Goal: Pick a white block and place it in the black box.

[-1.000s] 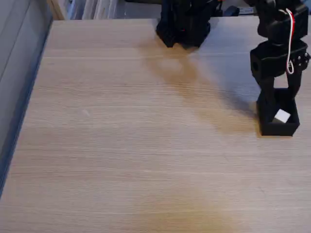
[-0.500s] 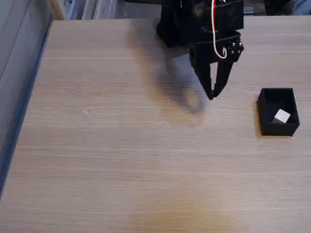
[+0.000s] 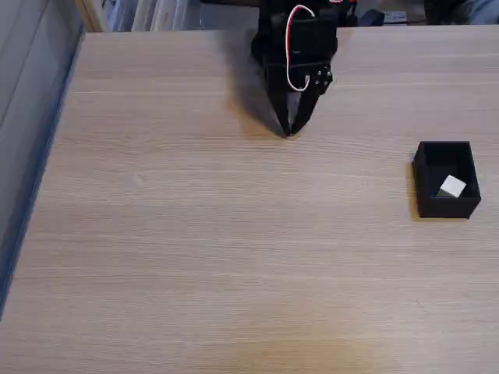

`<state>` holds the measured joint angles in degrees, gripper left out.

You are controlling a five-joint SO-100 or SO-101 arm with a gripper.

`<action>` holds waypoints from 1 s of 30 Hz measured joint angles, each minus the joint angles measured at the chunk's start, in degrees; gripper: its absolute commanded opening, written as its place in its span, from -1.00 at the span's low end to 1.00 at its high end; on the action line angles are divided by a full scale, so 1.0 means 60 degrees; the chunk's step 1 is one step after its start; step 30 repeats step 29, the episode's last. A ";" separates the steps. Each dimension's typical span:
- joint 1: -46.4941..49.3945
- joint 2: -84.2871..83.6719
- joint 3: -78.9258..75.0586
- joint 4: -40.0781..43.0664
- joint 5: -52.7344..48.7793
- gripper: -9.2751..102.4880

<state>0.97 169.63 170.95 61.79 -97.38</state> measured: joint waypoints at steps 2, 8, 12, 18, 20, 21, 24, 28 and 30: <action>0.0249 0.0791 0.0527 0.0220 0.0000 -0.83; 0.0454 0.2666 0.1011 0.1729 0.0088 -0.83; 0.0190 0.3354 0.1040 0.2402 0.0732 -0.83; 0.0015 0.3486 0.1040 0.2505 0.0806 -0.83; 0.0015 0.3501 0.1040 0.2505 0.0806 -0.83; 0.0015 0.3516 0.1040 0.2505 0.0806 -0.83; 0.0015 0.3516 0.1040 0.2505 0.0835 -0.83; 0.0088 0.3516 0.1040 0.2520 0.0864 -0.83; 0.0088 0.3516 0.1040 0.2520 0.0864 -0.83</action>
